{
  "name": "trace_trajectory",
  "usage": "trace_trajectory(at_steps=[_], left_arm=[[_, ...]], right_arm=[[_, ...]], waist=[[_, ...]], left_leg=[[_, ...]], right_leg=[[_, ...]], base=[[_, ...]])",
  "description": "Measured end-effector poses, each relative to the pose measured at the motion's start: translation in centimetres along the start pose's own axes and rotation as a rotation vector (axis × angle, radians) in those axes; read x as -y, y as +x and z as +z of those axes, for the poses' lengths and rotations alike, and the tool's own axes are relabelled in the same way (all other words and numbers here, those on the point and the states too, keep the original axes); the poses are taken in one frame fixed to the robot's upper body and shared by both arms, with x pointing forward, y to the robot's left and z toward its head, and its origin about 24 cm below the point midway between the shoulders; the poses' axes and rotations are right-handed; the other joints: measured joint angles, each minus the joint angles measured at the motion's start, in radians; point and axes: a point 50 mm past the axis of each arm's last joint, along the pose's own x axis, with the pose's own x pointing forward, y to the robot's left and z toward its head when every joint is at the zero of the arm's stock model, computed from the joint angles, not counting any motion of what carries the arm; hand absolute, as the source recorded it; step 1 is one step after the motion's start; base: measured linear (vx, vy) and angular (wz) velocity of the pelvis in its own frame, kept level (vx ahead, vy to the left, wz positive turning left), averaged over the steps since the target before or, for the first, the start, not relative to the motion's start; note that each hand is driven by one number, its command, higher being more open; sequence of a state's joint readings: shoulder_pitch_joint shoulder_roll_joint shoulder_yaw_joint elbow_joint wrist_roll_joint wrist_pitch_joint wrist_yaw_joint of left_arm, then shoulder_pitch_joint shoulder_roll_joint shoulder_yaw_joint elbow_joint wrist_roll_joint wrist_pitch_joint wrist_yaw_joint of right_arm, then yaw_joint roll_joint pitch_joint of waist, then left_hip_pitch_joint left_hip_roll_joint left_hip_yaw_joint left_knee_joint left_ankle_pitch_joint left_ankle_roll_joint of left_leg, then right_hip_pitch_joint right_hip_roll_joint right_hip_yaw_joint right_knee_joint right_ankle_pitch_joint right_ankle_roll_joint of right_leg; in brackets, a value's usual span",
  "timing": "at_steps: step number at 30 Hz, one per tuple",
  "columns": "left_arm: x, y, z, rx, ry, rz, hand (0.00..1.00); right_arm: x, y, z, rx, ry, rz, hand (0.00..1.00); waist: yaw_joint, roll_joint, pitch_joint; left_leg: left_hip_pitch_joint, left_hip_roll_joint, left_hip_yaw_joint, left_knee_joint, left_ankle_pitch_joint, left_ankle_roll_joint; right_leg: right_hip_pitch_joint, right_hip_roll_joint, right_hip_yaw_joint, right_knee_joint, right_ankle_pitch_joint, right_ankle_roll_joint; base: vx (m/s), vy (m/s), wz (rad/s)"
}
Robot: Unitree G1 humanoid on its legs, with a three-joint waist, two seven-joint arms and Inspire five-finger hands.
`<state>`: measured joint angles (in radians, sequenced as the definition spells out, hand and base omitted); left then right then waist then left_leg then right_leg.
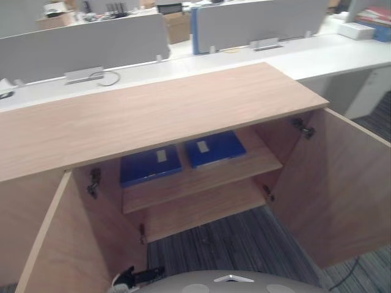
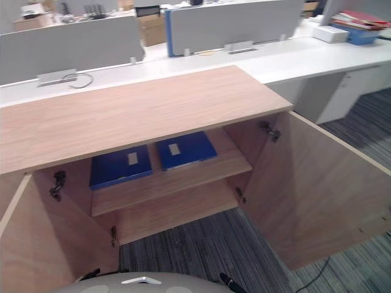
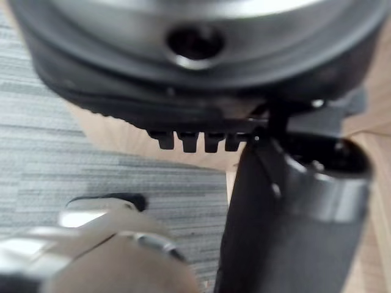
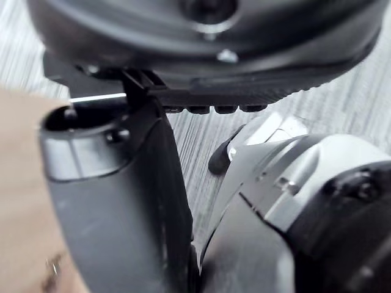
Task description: Walk over to the cabinet, pick up the folder, carry it to the office cabinet, place the folder inside the office cabinet, then close the office cabinet door
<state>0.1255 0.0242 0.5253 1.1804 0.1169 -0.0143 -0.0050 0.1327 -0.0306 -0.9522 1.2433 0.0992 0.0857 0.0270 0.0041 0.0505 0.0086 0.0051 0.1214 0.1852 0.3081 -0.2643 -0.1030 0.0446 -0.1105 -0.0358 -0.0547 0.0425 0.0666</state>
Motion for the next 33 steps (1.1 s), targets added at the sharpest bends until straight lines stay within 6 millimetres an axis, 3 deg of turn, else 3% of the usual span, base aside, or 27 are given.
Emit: trace_trajectory(at_steps=[2,4,6,10,16,17,18,19,20,21,22,26,28,33], left_arm=[[-0.4,-0.1,-0.5,-0.013,-0.056,0.035,1.0],[-0.4,-0.2,-0.8,-0.016,-0.106,0.058,1.0],[-0.4,-0.3,-1.2,-0.016,-0.146,0.078,1.0],[-0.2,-0.4,-1.2,-0.009,-0.182,0.088,1.0],[1.3,-0.1,0.9,0.062,-0.172,0.067,1.0],[1.4,-0.1,0.9,0.062,-0.173,0.067,1.0],[1.4,-0.1,1.0,0.066,-0.185,0.071,1.0],[1.9,-0.2,1.0,0.072,-0.174,0.062,1.0],[2.0,-0.2,1.3,0.084,-0.168,0.058,1.0],[1.9,-0.2,1.8,0.102,-0.158,0.06,1.0],[1.7,-0.1,2.1,0.111,-0.134,0.067,1.0],[3.8,-0.2,2.7,0.115,-0.117,0.018,1.0],[4.1,-0.2,2.9,0.128,-0.114,0.009,1.0],[2.6,-0.3,1.5,0.093,-0.186,0.077,1.0]], right_arm=[[0.6,-0.1,-1.3,-0.015,0.085,-0.03,1.0],[2.0,-0.4,-2.3,-0.029,0.086,-0.085,1.0],[2.0,-0.4,-2.2,-0.022,0.041,-0.093,1.0],[0.0,-0.3,-0.4,0.071,-0.116,-0.041,1.0],[-2.4,-0.6,1.7,0.197,-0.238,0.001,1.0],[-2.7,-0.7,2.1,0.22,-0.264,0.011,1.0],[-4.4,-0.9,3.2,0.274,-0.311,0.055,1.0],[-5.4,-1.3,4.4,0.328,-0.339,0.071,1.0],[-6.1,-1.6,4.9,0.355,-0.361,0.084,1.0],[-7.8,-2.2,5.3,0.405,-0.406,0.128,1.0],[-9.5,-3.0,5.4,0.45,-0.427,0.178,1.0],[-13.2,-5.6,8.4,0.621,-0.398,0.29,1.0],[-13.5,-6.6,10.4,0.695,-0.342,0.283,1.0],[-13.3,-8.2,13.3,0.809,-0.3,0.267,1.0]], waist=[[-0.007,-0.004,0.002],[-0.006,-0.014,0.0],[-0.007,-0.013,0.0],[-0.008,-0.012,-0.012],[-0.006,-0.002,0.007],[-0.006,-0.006,0.013],[0.01,0.001,0.02],[0.012,0.008,0.024],[0.014,0.014,0.026],[0.014,-0.006,0.037],[0.016,-0.022,0.035],[0.017,0.002,0.042],[0.019,-0.002,0.036],[0.018,-0.011,0.005]], left_leg=[[0.005,-0.026,-0.053,-0.005,-0.016,0.015],[0.033,-0.02,-0.019,-0.024,-0.017,0.011],[0.067,-0.01,0.028,-0.052,-0.01,0.017],[0.126,-0.001,0.158,-0.132,0.01,0.01],[0.168,0.007,0.245,-0.158,0.018,0.008],[0.169,0.011,0.269,-0.158,0.018,0.008],[0.18,0.021,0.326,-0.162,0.02,0.012],[0.185,0.021,0.374,-0.186,0.022,0.014],[0.189,0.019,0.391,-0.19,0.023,0.013],[0.198,0.008,0.412,-0.183,0.023,0.013],[0.2,0.007,0.412,-0.165,0.014,0.003],[0.213,0.019,0.341,-0.194,0.013,-0.005],[0.215,0.008,0.315,-0.21,0.026,-0.022],[0.173,0.032,0.285,-0.225,0.048,-0.037]], right_leg=[[-0.009,0.009,0.027,0.0,0.002,-0.001],[-0.011,0.014,0.049,0.011,0.004,0.002],[-0.029,0.027,0.086,0.038,0.002,0.005],[-0.089,0.063,0.18,0.072,0.004,0.01],[-0.143,0.102,0.221,0.113,0.009,0.014],[-0.165,0.109,0.192,0.139,0.009,0.013],[-0.209,0.102,0.099,0.18,-0.014,-0.035],[-0.246,0.048,-0.088,0.242,-0.077,-0.105],[-0.265,0.0,-0.199,0.292,-0.094,-0.123],[-0.278,-0.089,-0.34,0.358,-0.095,-0.127],[-0.278,-0.119,-0.386,0.389,-0.073,-0.093],[-0.287,-0.093,-0.341,0.426,-0.074,-0.064],[-0.289,-0.097,-0.3,0.437,-0.093,-0.036],[-0.293,-0.063,-0.314,0.365,-0.075,-0.032]], base=[[0.0,0.082,-0.61],[0.09,0.036,-0.43],[0.09,0.023,-0.66],[0.09,-0.003,-0.91],[0.05,-0.001,-0.47],[-0.05,-0.021,-1.12],[-0.08,-0.048,-1.26],[-0.06,-0.035,-1.23],[-0.04,-0.009,-0.95],[0.01,-0.03,-0.73],[0.01,-0.075,-0.6],[0.0,-0.142,-0.13],[-0.04,-0.049,0.27],[-0.02,-0.063,0.12]])
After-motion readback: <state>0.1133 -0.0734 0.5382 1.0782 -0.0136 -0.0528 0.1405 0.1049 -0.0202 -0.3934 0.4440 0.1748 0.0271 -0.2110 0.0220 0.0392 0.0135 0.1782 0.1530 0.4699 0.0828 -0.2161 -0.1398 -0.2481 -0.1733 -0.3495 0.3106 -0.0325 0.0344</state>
